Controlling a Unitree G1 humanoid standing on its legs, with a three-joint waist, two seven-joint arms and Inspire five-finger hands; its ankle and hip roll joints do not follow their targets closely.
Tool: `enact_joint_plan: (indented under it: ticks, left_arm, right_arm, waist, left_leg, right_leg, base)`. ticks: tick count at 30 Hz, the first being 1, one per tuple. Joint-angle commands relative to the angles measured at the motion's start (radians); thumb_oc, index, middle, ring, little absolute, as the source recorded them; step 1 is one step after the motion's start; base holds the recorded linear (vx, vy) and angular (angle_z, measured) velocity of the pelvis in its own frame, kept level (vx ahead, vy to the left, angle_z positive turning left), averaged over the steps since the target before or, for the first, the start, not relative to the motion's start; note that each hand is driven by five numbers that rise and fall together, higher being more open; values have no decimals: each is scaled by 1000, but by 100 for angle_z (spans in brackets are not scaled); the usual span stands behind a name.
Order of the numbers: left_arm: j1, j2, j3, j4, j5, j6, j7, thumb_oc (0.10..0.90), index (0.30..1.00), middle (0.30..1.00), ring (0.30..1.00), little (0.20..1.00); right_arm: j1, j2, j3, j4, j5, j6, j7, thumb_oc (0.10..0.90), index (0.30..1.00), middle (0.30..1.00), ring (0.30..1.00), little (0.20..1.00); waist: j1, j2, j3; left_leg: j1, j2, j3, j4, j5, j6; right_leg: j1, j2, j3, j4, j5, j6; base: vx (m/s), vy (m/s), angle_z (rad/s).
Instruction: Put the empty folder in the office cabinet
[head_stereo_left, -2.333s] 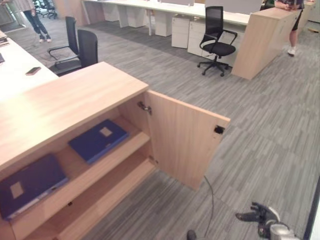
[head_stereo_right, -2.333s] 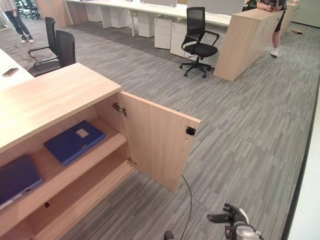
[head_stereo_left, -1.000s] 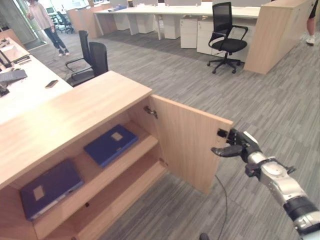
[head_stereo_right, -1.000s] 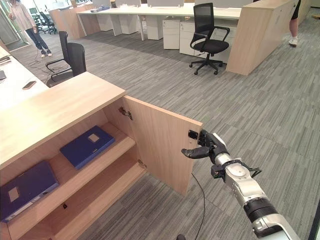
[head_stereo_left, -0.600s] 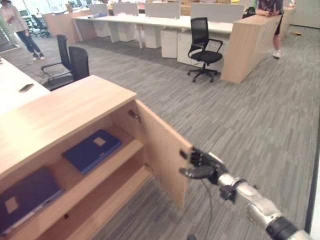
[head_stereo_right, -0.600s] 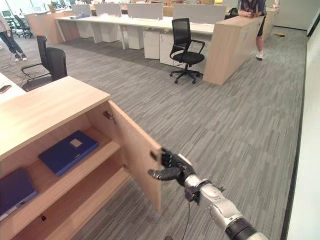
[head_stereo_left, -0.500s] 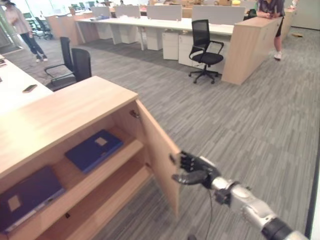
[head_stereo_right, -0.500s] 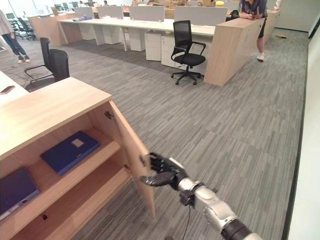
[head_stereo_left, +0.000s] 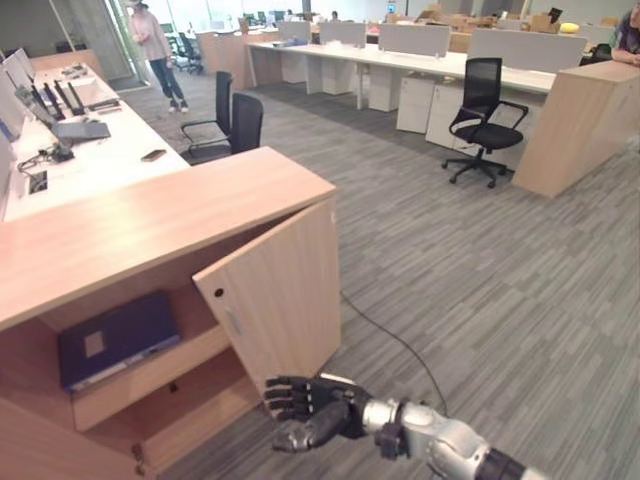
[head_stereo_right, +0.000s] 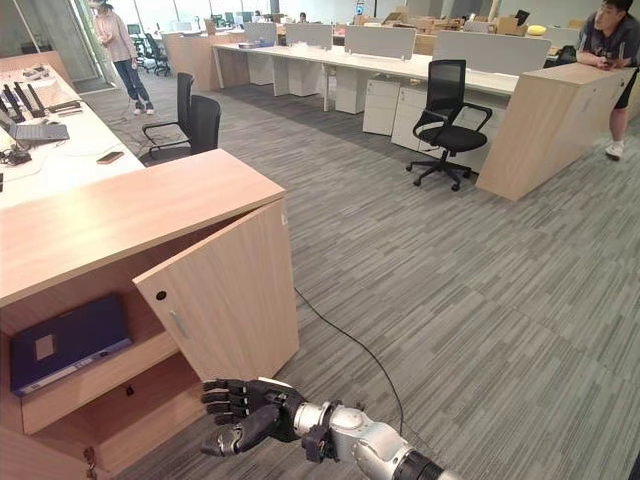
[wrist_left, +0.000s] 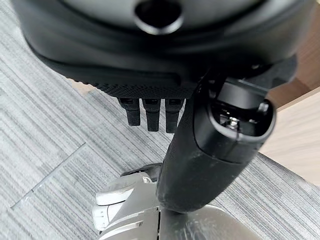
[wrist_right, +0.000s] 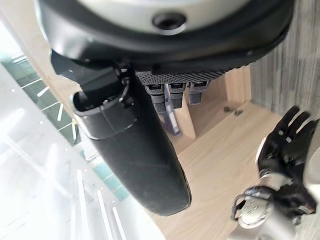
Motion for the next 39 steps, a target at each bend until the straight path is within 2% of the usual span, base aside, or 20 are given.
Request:
enact_joint_plan:
  ticks: [1,3,6,7,9,12,13,14,17,18,19,20,22,23,24,26,30,35,37,39]
  left_arm:
    - [-48,-45,-17,18,-65,-40,-36,800,900,900,900,900]
    - [-44,-47,-22,17,-69,-36,-40,800,900,900,900,900]
    - [-51,-37,-10,9,-109,-44,-57,800,900,900,900,900]
    - [-61,-36,-13,0,-118,-48,-64,800,900,900,900,900]
    - [-74,-39,-18,-32,-150,-58,-90,800,900,900,900,900]
    - [-77,-48,-19,-46,-179,-60,-105,800,900,900,900,900]
    - [-78,-54,-21,-56,-207,-63,-117,800,900,900,900,900]
    - [-82,-64,-28,-87,-266,-62,-128,800,900,900,900,900]
    - [-90,-72,-40,-115,-330,-54,-137,800,900,900,900,900]
    - [-72,-9,8,-84,-313,-16,-200,800,900,900,900,900]
    - [-72,-5,10,-84,-311,-15,-204,800,900,900,900,900]
    - [-76,-15,42,-37,-334,-38,-152,800,900,900,900,900]
    - [-63,-54,61,-54,-401,-24,-144,800,900,900,900,900]
    - [-63,-53,60,-55,-403,-24,-143,800,900,900,900,900]
    - [-62,-54,69,-64,-433,-22,-145,800,900,900,900,900]
    - [-50,-46,94,-73,-451,-20,-144,800,900,900,900,900]
    - [-14,-27,148,-83,-470,-27,-143,800,900,900,900,900]
    - [9,7,214,-99,-501,-40,-121,800,900,900,900,900]
    - [14,25,241,-127,-523,-48,-105,800,900,900,900,900]
    - [20,60,277,-229,-555,-66,-80,800,900,900,900,900]
  right_arm:
    - [-78,87,-84,-21,-5,-80,41,800,900,900,900,900]
    - [-82,81,-99,-21,2,-89,41,800,900,900,900,900]
    - [-74,35,-131,5,-59,-105,44,800,900,900,900,900]
    - [-68,10,-143,10,-99,-113,42,800,900,900,900,900]
    - [-46,-15,-181,114,-221,-127,9,800,900,900,900,900]
    - [-23,-16,-216,200,-296,-124,-7,800,900,900,900,900]
    - [-4,-24,-245,252,-343,-129,-29,800,900,900,900,900]
    - [36,-28,-297,360,-431,-121,-65,800,900,900,900,900]
    - [75,-1,-370,537,-505,-101,-103,800,900,900,900,900]
    - [90,-1,-406,584,-515,-83,-77,800,900,900,900,900]
    - [89,2,-406,586,-516,-84,-76,800,900,900,900,900]
    - [107,21,-437,671,-555,-85,-122,800,900,900,900,900]
    - [118,84,-556,946,-591,-73,-196,800,900,900,900,900]
    - [115,87,-557,952,-591,-77,-196,800,900,900,900,900]
    - [111,90,-585,1002,-591,-68,-211,800,900,900,900,900]
    - [121,100,-648,1091,-601,-58,-225,800,900,900,900,900]
    - [137,97,-709,1118,-556,-61,-230,800,900,900,900,900]
    - [144,100,-753,1111,-487,-71,-235,800,900,900,900,900]
    - [147,102,-767,1106,-465,-73,-233,800,900,900,900,900]
    - [149,99,-785,1107,-451,-73,-232,800,900,900,900,900]
  waist:
    - [33,-51,51]
    - [49,-57,61]
    - [70,-65,97]
    - [69,-68,110]
    - [61,-76,105]
    - [54,-78,97]
    - [45,-74,93]
    - [28,-62,83]
    - [9,-52,74]
    - [2,-43,69]
    - [0,-46,69]
    - [-7,-47,64]
    - [0,-32,49]
    - [-1,-33,49]
    - [7,-28,53]
    - [27,-18,50]
    - [51,4,38]
    - [72,14,34]
    - [81,18,31]
    - [97,24,29]
  left_leg:
    - [-52,-71,3,50,28,-40]
    - [-79,-71,-24,60,39,-45]
    - [-150,-70,-57,111,53,-52]
    - [-165,-67,-42,139,46,-53]
    - [-152,-57,23,201,-12,-43]
    - [-130,-55,53,210,-47,-40]
    - [-108,-47,82,202,-60,-39]
    - [-57,-17,142,187,-88,-52]
    - [-13,14,205,162,-74,-68]
    - [6,32,235,151,-61,-80]
    - [8,32,234,148,-59,-80]
    - [22,41,257,137,-53,-84]
    - [48,69,296,66,-1,-110]
    - [48,68,294,63,2,-111]
    - [34,76,296,65,31,-118]
    - [23,68,283,29,33,-108]
    - [25,39,261,-5,17,-93]
    - [18,-2,237,-7,-3,-70]
    - [13,-23,229,-8,-12,-58]
    - [6,-55,216,-10,-25,-41]
  right_leg:
    - [89,14,-17,85,-246,7]
    - [85,12,-48,84,-247,5]
    - [71,-6,-114,91,-245,4]
    - [60,-17,-140,99,-244,3]
    - [35,-40,-186,99,-239,3]
    - [26,-49,-212,94,-235,5]
    - [23,-55,-239,97,-237,5]
    - [33,-56,-278,100,-256,9]
    - [36,-74,-353,113,-258,4]
    - [34,-85,-384,121,-257,4]
    - [35,-86,-385,121,-258,4]
    - [35,-92,-415,128,-256,3]
    - [43,-103,-492,124,-256,-1]
    - [43,-102,-495,123,-256,-1]
    - [48,-109,-511,121,-252,0]
    - [64,-128,-553,117,-235,12]
    - [70,-144,-572,112,-214,24]
    - [67,-172,-586,109,-182,44]
    - [62,-189,-589,109,-166,56]
    - [62,-213,-597,107,-143,74]
  base:
    - [-54,-81,29]
    - [-76,-81,55]
    - [-126,-61,83]
    - [-210,-29,135]
    - [-138,-12,112]
    - [-40,9,57]
    - [14,64,50]
    - [18,69,78]
    - [-15,88,99]
    - [-29,72,133]
    - [-20,79,126]
    - [-8,54,98]
    - [-49,108,58]
    - [-68,124,61]
    - [-45,120,80]
    - [-48,158,78]
    - [-28,143,54]
    - [-42,159,15]
    - [-50,184,9]
    - [-35,190,7]
